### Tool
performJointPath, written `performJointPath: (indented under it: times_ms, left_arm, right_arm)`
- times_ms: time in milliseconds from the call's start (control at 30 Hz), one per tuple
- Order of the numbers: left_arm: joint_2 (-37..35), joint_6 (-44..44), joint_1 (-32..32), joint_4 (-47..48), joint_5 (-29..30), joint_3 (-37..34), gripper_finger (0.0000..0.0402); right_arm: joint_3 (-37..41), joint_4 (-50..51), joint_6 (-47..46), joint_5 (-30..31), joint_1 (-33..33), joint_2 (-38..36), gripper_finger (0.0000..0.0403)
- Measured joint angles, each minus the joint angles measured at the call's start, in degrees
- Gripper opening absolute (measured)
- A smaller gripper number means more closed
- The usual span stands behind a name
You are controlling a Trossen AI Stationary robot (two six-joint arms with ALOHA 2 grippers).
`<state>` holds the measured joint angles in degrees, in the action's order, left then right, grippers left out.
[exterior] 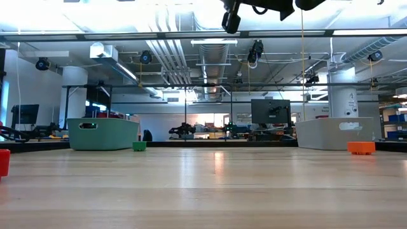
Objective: Sort blocks
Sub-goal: Put the left orange game piece into the blue bin
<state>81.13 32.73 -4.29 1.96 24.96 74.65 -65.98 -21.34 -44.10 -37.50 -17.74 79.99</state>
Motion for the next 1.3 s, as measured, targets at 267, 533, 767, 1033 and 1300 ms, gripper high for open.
performJointPath:
  times_ms: [267,533,767,1033,1300]
  left_arm:
    - [0.1,-0.8,0.0,0.2,0.0,0.8,0.0218]
    - [0.2,-1.9,0.0,2.3,0.0,0.7,0.0204]
    - [0.2,-1.9,0.0,2.3,0.0,0.7,0.0175]
    - [0.2,-1.7,0.0,2.2,0.0,0.7,0.0154]
    - [0.2,-1.7,0.0,2.1,0.0,0.7,0.0154]
  right_arm:
    - [0.0,0.0,0.1,0.0,0.0,0.0,0.0131]
    - [0.0,0.0,0.1,-0.1,0.0,0.0,0.0131]
    - [0.0,0.1,0.1,-0.3,0.0,0.0,0.0131]
    - [0.0,0.1,0.1,-0.3,0.0,0.0,0.0131]
    - [0.0,0.1,0.1,-0.3,0.0,0.0,0.0133]
